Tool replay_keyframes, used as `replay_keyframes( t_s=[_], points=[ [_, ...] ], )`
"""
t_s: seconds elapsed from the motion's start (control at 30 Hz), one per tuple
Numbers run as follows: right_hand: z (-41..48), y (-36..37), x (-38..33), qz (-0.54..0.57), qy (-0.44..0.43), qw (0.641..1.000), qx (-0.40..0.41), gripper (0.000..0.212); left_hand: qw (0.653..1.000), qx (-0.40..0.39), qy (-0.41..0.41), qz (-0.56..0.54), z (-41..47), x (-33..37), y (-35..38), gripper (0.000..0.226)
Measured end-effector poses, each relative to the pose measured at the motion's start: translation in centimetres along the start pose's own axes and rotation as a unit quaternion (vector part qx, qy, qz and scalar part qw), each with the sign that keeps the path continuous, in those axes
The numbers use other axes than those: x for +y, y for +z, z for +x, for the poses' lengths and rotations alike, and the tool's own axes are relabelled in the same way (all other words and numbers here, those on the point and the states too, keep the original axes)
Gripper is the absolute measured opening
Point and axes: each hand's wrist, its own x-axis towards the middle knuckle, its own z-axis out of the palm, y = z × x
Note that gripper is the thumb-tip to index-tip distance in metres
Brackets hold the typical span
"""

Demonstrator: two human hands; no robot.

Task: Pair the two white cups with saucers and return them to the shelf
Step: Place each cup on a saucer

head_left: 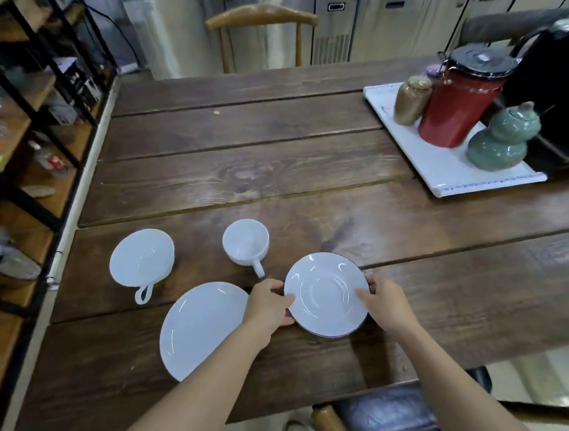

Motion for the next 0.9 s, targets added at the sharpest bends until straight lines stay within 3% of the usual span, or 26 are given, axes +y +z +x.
replay_keyframes(
  t_s=[0.1, 0.17, 0.2, 0.3, 0.37, 0.47, 0.6, 0.67, 0.73, 0.8, 0.9],
  points=[
    [0.2, -1.0, -0.5, -0.051, 0.010, 0.999, 0.012, 0.011, 0.997, 0.038, 0.016, 0.071, -0.3, 0.5, -0.8, 0.031],
    [0.3, -1.5, -1.5, -0.110, 0.022, 0.990, 0.082, 0.027, 0.984, 0.091, 0.054, 0.142, -1.2, 1.2, -2.0, 0.024],
    [0.4, -1.6, -2.1, -0.126, 0.011, 0.985, 0.115, 0.029, 0.978, 0.126, 0.081, 0.148, -1.6, 1.4, -2.6, 0.031],
    [1.0, -0.6, -4.1, -0.081, -0.055, 0.988, 0.122, 0.022, 0.958, 0.224, 0.160, 0.080, -2.1, 2.1, -4.6, 0.044],
    [1.7, 1.0, -5.6, -0.018, -0.095, 0.992, 0.079, 0.023, 0.954, 0.246, 0.172, -0.016, -1.4, 2.6, -5.9, 0.038],
    [2.3, 3.6, -8.2, 0.173, -0.055, 0.983, -0.031, 0.044, 0.956, 0.192, 0.104, -0.197, 0.5, 3.2, -7.3, 0.016],
    [3.2, 6.7, -11.6, 0.333, 0.021, 0.927, -0.171, 0.080, 0.943, 0.047, 0.008, -0.330, 1.9, 3.6, -8.5, 0.052],
    [3.7, 7.8, -12.3, 0.346, 0.038, 0.913, -0.215, 0.094, 0.944, -0.016, -0.004, -0.329, 2.8, 3.2, -8.8, 0.049],
    [4.2, 8.5, -12.6, 0.355, 0.060, 0.899, -0.250, 0.093, 0.946, -0.071, -0.005, -0.316, 3.6, 2.7, -8.8, 0.045],
    [4.5, 9.0, -12.6, 0.367, 0.066, 0.886, -0.275, 0.073, 0.944, -0.095, 0.005, -0.316, 4.3, 2.5, -8.6, 0.047],
    [4.6, 9.2, -13.0, 0.344, 0.058, 0.901, -0.256, 0.060, 0.945, -0.081, 0.033, -0.314, 4.5, 2.7, -8.5, 0.038]
  ],
)
